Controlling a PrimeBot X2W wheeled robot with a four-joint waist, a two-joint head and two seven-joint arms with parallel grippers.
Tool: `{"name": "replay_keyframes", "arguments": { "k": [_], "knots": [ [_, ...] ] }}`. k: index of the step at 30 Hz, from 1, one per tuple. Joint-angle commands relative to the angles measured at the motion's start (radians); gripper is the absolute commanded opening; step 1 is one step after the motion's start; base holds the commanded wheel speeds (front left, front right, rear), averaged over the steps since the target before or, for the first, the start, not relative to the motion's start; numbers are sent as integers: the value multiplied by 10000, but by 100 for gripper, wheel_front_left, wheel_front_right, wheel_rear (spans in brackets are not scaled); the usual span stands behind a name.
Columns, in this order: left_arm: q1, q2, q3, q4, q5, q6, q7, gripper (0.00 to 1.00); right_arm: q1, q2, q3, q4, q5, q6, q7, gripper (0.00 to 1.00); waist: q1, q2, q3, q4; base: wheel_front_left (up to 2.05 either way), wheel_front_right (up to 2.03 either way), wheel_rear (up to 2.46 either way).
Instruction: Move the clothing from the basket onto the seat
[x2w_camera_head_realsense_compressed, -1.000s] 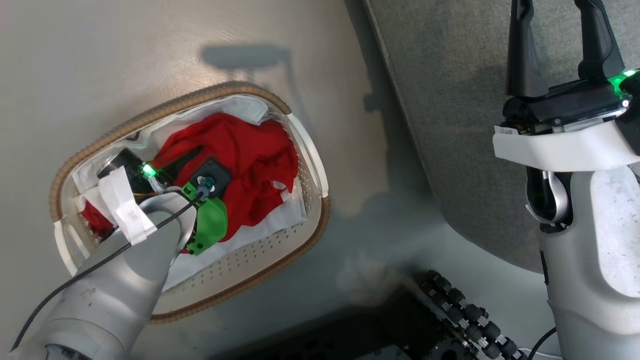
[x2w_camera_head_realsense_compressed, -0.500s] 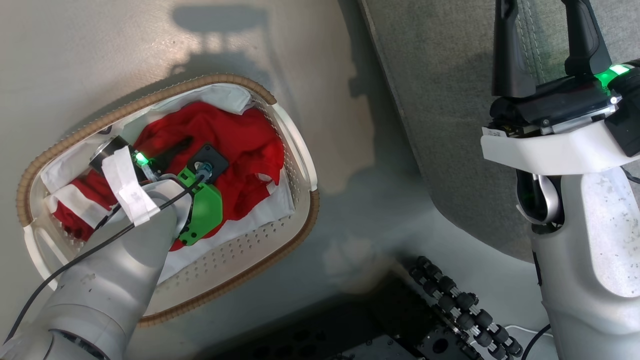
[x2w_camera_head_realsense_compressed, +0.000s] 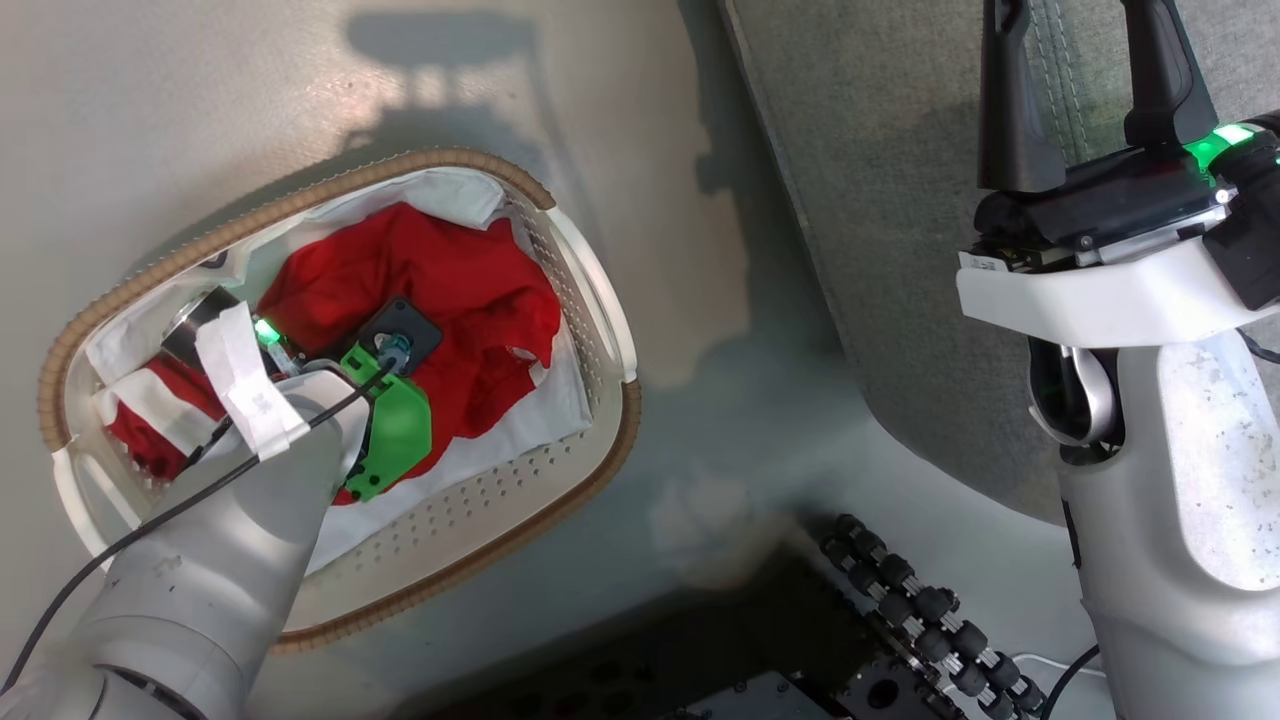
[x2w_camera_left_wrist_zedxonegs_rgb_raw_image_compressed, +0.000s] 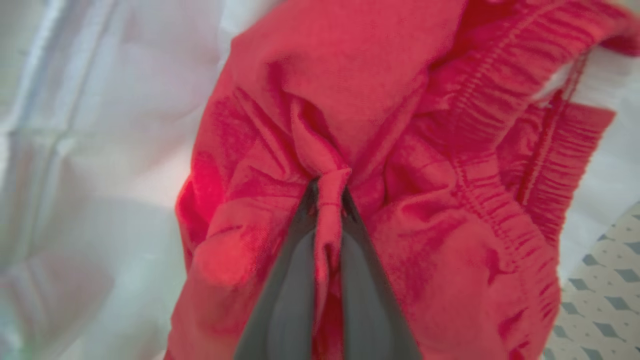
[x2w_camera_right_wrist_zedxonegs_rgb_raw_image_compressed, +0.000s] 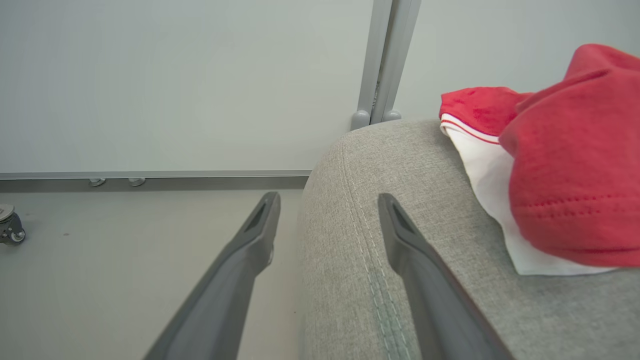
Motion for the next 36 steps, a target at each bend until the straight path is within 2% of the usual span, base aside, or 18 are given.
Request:
{"name": "replay_keyframes", "arguments": {
  "k": [1, 11, 17, 22, 28, 36],
  "knots": [
    [155, 102, 33, 28, -3, 82, -167, 0, 28, -17, -25, 36, -101, -14, -2, 100, 0, 0, -106, 85, 0, 0, 0],
    [759, 16, -92, -690, -124, 257, -890, 0, 226, -19, -63, 269, -591, -14, -2, 100, 0, 0, -863, 572, 0, 0, 0],
    [1381, 176, 235, -2294, -447, 510, -947, 0, 567, -23, -45, 519, -873, -14, -2, 100, 0, 0, -1774, 982, 0, 0, 0],
    [2085, 492, 512, -3938, -552, 604, -941, 0, 964, -25, -38, 827, -1205, -14, -2, 100, 0, 0, -2857, 1339, 0, 0, 0],
    [2762, 545, 787, -5453, -632, 599, -932, 0, 1728, -25, -144, 1209, -1594, -14, -2, 100, 0, 0, -4370, 1856, 0, 0, 0],
    [3243, 859, 951, -7049, -470, 265, -933, 0, 2708, -27, 60, 1653, -1856, -14, -2, 100, 0, 0, -6279, 2272, 0, 0, 0]
  ]
}}
